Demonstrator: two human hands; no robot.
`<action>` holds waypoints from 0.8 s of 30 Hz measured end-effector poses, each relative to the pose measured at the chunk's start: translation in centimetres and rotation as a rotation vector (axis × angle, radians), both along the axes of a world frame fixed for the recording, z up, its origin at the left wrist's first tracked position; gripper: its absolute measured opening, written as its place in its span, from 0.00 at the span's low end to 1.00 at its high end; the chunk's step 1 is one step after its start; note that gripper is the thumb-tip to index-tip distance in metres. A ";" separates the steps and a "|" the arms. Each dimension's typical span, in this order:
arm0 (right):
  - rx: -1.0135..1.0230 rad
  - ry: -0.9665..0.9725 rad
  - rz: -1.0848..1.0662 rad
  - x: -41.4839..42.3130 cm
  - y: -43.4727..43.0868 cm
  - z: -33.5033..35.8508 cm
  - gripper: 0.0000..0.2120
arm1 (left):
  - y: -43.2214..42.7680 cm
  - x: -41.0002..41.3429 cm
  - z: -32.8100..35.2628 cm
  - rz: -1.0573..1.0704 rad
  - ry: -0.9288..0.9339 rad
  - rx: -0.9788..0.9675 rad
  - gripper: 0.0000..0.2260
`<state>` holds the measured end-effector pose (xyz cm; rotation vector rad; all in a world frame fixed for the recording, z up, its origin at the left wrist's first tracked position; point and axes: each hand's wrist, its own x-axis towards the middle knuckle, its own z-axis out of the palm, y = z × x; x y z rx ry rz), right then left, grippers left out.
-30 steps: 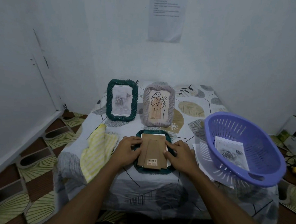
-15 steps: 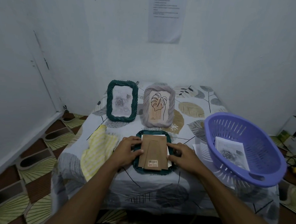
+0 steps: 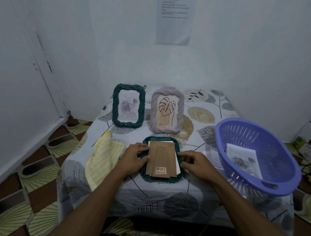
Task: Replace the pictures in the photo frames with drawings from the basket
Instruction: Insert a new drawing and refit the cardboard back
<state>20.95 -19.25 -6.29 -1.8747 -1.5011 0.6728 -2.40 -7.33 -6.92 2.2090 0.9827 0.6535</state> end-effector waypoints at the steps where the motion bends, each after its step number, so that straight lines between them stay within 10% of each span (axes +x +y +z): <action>1: 0.010 0.015 0.008 0.3 -0.2 0.0 0.16 | 0.0 -0.1 0.1 -0.007 -0.006 -0.019 0.19; 9: 0.012 -0.029 0.041 0.2 -0.5 0.4 0.15 | 0.6 -0.8 1.3 -0.151 0.067 -0.146 0.23; 18: 0.043 0.003 -0.026 -0.3 -0.2 0.0 0.06 | -3.0 0.5 2.4 -0.236 0.416 0.271 0.36; 24: 0.023 -0.001 0.000 0.2 -0.2 0.0 0.11 | -2.9 0.4 2.9 -0.247 0.278 0.185 0.34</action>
